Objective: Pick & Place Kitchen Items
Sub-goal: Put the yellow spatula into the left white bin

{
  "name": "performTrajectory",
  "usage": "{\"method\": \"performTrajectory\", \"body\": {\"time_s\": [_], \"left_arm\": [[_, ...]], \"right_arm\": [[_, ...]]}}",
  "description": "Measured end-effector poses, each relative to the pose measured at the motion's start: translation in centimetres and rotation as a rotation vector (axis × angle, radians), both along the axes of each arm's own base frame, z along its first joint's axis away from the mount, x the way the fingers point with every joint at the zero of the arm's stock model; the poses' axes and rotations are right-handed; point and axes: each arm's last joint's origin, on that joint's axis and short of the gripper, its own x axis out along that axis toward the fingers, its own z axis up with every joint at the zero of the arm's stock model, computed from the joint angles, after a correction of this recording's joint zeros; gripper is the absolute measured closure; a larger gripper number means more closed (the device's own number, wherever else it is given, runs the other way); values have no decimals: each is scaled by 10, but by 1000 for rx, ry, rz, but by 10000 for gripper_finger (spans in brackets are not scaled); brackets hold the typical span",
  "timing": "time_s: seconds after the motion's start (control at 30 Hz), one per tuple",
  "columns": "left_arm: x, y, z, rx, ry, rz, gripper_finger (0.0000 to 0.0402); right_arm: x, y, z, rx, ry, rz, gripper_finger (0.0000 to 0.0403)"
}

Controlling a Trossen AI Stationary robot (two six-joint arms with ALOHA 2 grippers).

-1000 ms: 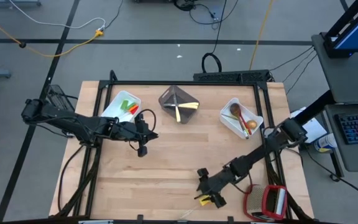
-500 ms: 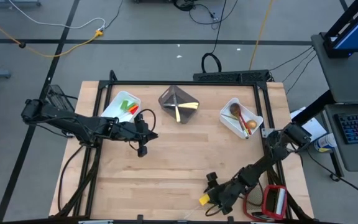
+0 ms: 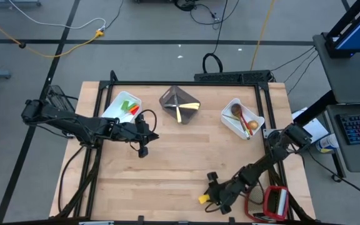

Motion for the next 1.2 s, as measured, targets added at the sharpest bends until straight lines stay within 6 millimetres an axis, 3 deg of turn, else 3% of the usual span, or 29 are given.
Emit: {"method": "performTrajectory", "body": {"time_s": [0.23, 0.4, 0.6, 0.87, 1.03, 1.2], "left_arm": [[0, 0, 0, -3, 0, 2, 364], [0, 0, 0, -5, -1, 3, 364], [0, 0, 0, -13, -8, 7, 364], [4, 0, 6, -25, -72, 10, 364], [5, 6, 7, 122, -67, -47, 364], [7, 16, 8, 151, -72, -19, 364]], "right_arm": [[7, -6, 3, 47, -18, -38, 350], [18, -16, 15, 89, -55, -60, 387], [32, -38, 38, 37, -151, -38, 387], [50, -83, 69, -127, -294, -149, 385], [60, -113, 80, -159, -329, -223, 385], [65, -133, 80, -195, -324, -260, 385]]}}
